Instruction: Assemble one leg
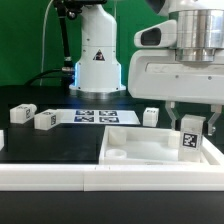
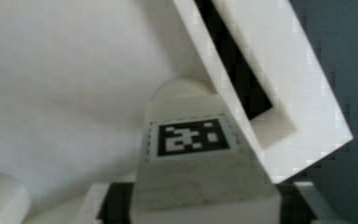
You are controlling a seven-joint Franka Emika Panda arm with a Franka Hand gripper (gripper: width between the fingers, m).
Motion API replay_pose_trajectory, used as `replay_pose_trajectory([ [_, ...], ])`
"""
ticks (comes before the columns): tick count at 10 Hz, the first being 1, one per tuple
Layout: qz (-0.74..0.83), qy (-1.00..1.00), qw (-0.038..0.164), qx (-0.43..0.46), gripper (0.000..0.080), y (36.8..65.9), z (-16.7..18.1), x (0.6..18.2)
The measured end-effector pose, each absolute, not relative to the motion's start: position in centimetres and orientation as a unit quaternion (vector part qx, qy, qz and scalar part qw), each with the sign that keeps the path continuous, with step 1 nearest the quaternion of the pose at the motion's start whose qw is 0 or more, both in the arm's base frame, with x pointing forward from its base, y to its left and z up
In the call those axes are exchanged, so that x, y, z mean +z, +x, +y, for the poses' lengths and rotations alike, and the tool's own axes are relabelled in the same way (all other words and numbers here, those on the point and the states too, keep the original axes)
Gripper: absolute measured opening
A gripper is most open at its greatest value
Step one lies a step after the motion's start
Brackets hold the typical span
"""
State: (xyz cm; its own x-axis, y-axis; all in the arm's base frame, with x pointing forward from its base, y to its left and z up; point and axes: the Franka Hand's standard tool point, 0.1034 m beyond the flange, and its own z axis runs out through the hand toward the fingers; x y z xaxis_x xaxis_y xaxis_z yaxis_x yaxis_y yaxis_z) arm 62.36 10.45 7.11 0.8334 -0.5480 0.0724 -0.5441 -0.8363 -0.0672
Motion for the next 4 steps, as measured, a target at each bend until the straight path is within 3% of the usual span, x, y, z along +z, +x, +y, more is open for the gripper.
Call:
replay_pose_trajectory([
  [1,0.285,-0.957,0.022,-0.044,0.0301,62.36,10.43,7.10],
  [2,0.284,-0.957,0.022,-0.044,0.0370,62.35,10.45,7.07],
  [3,0.284,-0.958,0.022,-0.044,0.0509,62.35,10.45,7.06],
  [4,0.284,-0.958,0.022,-0.044,0.0509,62.35,10.45,7.06],
])
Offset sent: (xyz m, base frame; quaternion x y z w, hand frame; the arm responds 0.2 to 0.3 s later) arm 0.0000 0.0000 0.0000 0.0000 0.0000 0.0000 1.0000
